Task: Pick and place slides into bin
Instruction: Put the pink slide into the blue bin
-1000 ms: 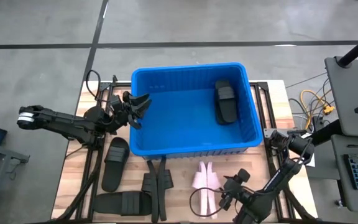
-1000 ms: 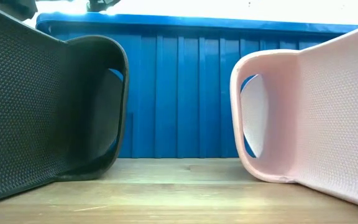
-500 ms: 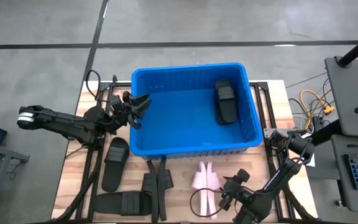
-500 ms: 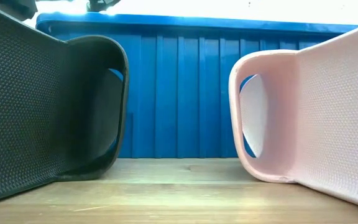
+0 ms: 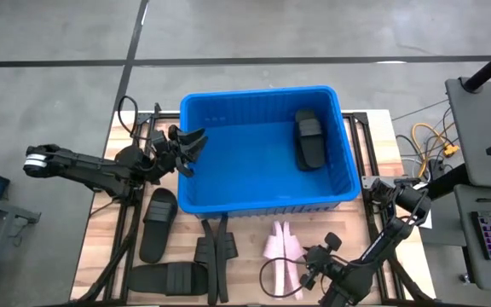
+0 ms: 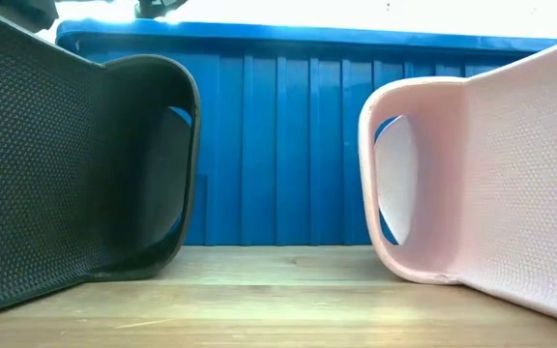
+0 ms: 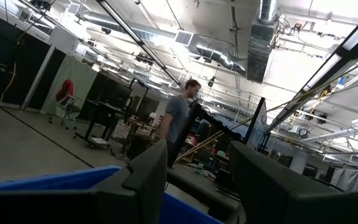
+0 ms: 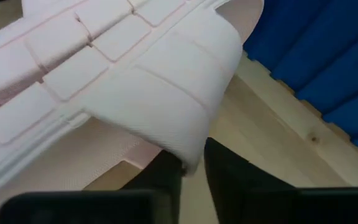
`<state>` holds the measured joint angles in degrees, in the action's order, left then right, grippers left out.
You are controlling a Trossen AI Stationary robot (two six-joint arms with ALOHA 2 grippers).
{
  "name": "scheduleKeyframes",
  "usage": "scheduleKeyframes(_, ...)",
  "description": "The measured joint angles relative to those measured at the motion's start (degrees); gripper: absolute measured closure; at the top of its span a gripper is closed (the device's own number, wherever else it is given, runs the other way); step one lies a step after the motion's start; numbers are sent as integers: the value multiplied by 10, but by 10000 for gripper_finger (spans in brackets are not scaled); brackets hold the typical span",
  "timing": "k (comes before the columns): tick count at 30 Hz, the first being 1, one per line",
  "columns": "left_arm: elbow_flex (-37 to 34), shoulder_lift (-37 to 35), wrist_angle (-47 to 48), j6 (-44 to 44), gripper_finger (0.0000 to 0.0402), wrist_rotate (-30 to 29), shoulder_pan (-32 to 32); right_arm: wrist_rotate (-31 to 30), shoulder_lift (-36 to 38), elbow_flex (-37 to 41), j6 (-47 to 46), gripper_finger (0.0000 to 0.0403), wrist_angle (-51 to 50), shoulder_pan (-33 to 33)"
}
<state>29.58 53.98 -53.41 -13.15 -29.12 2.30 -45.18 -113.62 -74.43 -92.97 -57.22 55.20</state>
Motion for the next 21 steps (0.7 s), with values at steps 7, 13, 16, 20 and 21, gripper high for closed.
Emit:
scheduleKeyframes(7,0,0,0,0,242,0,0,23,0,-6,0,389,1,0)
scheduleKeyframes(13,0,0,0,0,242,0,0,46,7,-24,5,389,-8,0)
scheduleKeyframes(16,0,0,0,0,242,0,0,70,8,-44,7,389,-39,0)
scheduleKeyframes(20,-4,0,0,0,242,0,0,87,9,-70,23,390,-94,0)
scheduleKeyframes(21,-6,0,0,0,242,0,0,87,9,-77,24,390,-110,0)
